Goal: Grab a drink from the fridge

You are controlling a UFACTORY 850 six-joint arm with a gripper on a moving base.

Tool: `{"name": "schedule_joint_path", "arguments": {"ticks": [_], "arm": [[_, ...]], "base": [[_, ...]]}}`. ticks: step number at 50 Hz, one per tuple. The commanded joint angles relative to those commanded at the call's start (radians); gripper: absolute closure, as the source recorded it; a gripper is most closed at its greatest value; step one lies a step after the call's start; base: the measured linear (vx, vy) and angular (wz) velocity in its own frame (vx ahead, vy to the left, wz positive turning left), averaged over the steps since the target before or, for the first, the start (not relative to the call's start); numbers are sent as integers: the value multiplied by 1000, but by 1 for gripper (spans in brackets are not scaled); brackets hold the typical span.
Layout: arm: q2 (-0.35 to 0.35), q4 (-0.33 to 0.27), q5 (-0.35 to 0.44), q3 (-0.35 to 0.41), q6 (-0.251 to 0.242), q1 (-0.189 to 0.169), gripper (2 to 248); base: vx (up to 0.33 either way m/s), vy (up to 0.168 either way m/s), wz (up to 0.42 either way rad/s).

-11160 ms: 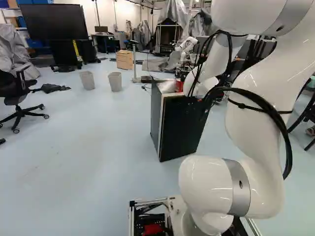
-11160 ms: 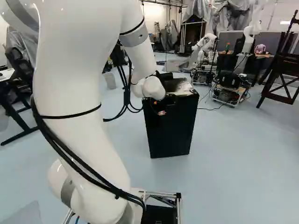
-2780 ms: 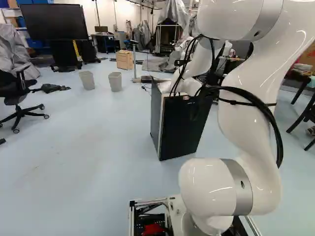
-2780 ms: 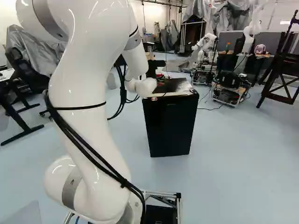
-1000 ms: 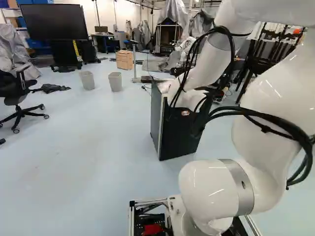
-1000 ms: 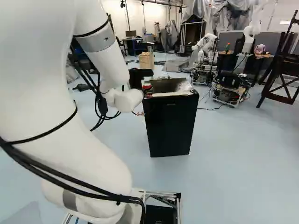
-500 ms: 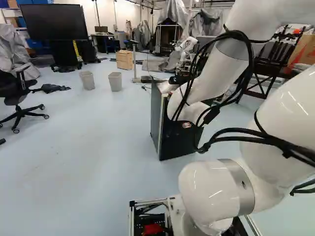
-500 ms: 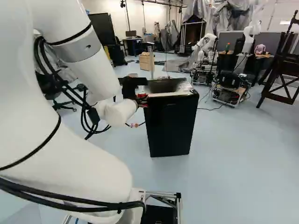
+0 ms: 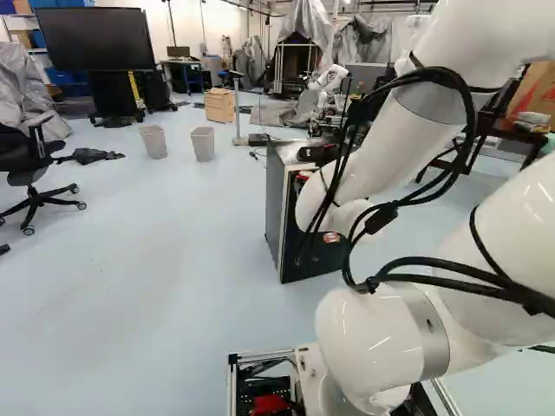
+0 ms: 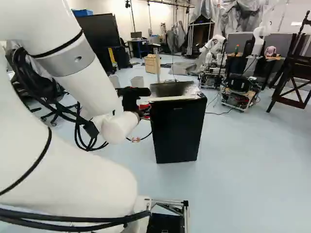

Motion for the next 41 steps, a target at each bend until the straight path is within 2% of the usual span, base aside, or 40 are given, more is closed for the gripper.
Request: {"name": "schedule_joint_path", "arguments": {"ticks": [17, 41], "arm": [[26, 2, -2, 32, 0, 7, 158], [29, 2, -3, 35, 0, 7, 158]], "base": [[0, 0, 0], [0, 0, 0]]}}
